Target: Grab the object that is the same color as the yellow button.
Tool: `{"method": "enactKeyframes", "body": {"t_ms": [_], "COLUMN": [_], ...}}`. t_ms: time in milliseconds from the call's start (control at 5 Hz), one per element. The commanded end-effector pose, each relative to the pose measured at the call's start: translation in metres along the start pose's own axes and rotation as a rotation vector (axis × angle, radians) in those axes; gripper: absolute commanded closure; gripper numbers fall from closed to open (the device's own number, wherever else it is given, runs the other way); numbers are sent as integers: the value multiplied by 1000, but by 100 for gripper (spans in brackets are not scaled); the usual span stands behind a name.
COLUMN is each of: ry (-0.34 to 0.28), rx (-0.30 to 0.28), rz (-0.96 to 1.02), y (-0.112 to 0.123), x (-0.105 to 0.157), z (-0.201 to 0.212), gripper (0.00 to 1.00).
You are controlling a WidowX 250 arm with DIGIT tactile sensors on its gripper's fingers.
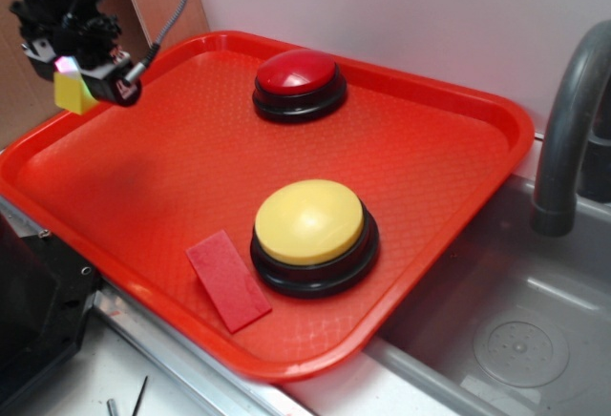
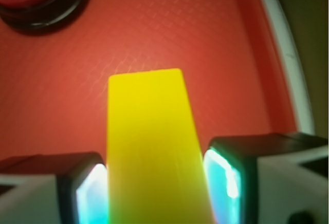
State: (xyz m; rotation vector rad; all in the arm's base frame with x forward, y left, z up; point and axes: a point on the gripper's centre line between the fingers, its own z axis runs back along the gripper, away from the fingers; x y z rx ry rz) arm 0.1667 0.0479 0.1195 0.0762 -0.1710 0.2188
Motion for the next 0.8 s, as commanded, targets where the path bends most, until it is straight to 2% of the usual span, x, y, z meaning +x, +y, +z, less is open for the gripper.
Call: {"method": "enactKeyframes", "body": {"t_ms": [0,200,400,600], "ry": [-96,-68,-71,-77], "rx": [-169,-160,-157,-114], "rz": [43,56,77,43], "y": [-18,-15,-9,-9], "x": [12,19,20,22], "z": [96,105,106,97], "gripper": [100,100,100,100]}}
